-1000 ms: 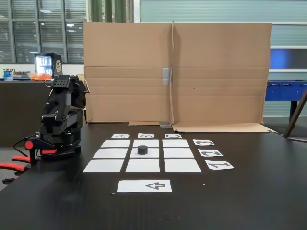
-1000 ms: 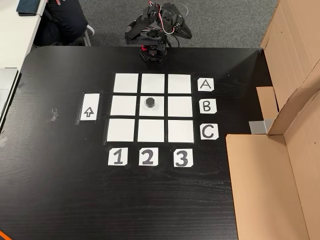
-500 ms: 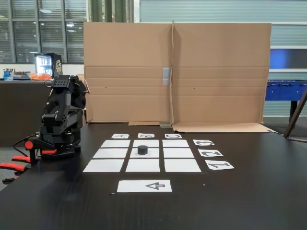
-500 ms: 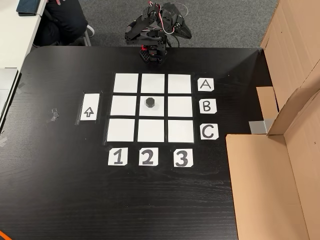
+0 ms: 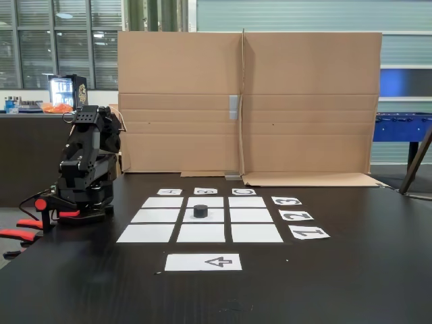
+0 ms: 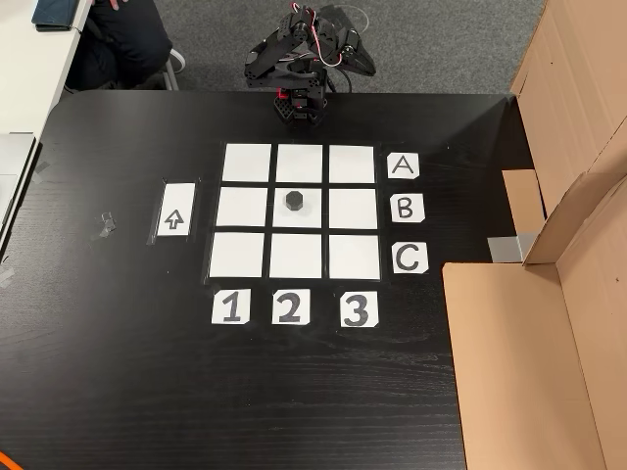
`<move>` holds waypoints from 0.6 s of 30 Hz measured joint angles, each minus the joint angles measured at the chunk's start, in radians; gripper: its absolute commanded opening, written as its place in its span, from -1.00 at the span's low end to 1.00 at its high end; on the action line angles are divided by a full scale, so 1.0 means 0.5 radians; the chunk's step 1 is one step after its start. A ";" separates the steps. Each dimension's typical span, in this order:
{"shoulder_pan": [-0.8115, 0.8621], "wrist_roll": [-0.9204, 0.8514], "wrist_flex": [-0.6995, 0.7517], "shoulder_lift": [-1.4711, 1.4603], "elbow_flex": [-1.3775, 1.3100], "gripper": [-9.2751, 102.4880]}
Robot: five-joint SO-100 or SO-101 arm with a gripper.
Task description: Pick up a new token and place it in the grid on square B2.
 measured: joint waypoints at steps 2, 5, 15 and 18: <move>0.000 0.000 0.000 0.000 0.000 -0.84; 0.000 0.000 0.000 0.000 0.000 -0.84; -0.009 0.000 0.000 0.000 0.000 -0.84; -0.012 0.000 0.000 0.000 0.000 -0.84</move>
